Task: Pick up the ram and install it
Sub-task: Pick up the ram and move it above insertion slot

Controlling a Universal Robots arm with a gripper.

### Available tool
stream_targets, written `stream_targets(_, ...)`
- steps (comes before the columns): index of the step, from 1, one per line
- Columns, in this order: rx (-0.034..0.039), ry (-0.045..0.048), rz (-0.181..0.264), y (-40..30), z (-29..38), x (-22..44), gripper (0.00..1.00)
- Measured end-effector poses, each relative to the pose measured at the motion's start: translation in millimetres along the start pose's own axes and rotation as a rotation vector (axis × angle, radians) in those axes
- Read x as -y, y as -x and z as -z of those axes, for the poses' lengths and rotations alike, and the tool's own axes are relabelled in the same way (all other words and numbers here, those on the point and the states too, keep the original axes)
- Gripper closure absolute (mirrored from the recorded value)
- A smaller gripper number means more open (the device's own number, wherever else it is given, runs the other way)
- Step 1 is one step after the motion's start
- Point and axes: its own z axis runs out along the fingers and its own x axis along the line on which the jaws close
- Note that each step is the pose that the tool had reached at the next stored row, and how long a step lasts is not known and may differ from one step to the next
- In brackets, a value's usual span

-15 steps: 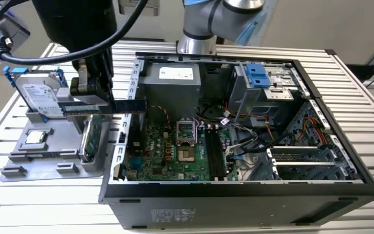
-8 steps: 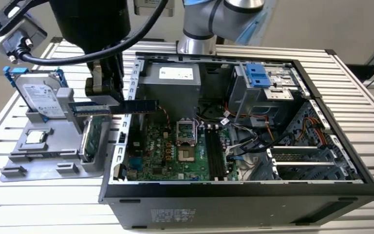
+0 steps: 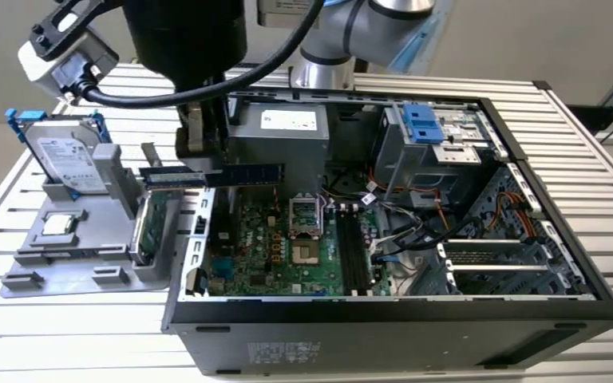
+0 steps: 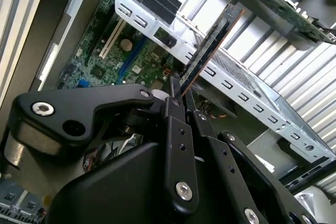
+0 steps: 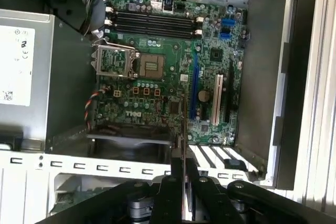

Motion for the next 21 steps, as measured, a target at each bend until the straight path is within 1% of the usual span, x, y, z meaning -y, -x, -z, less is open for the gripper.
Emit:
stream_targets(13, -0.0001, -0.0014, 0.000, 2.7, -1.2, -38.8, 1.00)
stream_targets(21, -0.0001, -0.0021, 0.000, 4.3, -2.0, -61.6, 1.00)
